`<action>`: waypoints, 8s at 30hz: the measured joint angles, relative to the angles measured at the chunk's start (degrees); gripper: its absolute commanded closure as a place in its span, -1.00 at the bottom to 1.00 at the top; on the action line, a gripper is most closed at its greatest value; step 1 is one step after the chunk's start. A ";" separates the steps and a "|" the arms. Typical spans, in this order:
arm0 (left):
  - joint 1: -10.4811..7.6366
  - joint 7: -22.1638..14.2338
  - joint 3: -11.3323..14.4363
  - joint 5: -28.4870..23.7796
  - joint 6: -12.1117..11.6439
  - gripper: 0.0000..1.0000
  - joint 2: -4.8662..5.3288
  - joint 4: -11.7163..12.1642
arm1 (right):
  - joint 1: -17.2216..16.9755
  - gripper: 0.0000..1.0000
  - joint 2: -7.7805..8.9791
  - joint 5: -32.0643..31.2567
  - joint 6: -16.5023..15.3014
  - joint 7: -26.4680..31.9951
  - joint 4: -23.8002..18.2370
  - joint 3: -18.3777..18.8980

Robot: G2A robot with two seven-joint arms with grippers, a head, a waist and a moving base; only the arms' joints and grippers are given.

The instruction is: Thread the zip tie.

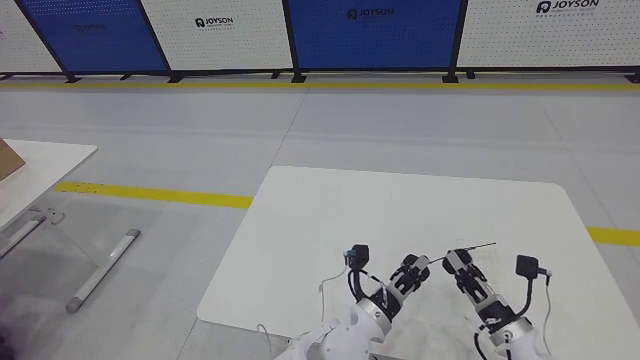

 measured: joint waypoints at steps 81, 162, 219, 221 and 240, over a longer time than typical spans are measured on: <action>1.58 0.65 -1.08 2.32 0.42 -1.00 -0.85 -0.62 | -1.09 1.00 0.37 0.86 -0.08 -0.73 -0.42 1.67; 0.94 8.86 2.15 18.53 1.97 0.96 -3.28 3.14 | -0.16 1.00 -0.04 -4.10 0.84 -3.79 0.46 -0.52; 2.48 3.57 -2.96 3.34 1.52 1.00 -4.21 -1.06 | -1.65 -1.00 0.22 -3.09 0.40 -3.99 -1.11 2.29; 3.03 3.34 -3.66 2.00 0.92 1.00 -4.13 -1.92 | -1.43 -1.00 0.26 -4.44 0.17 -3.50 -1.03 2.13; 4.97 -1.06 -7.04 -4.82 0.21 1.00 -3.52 -5.18 | -1.45 -1.00 1.08 -23.20 0.67 -5.13 -1.88 2.03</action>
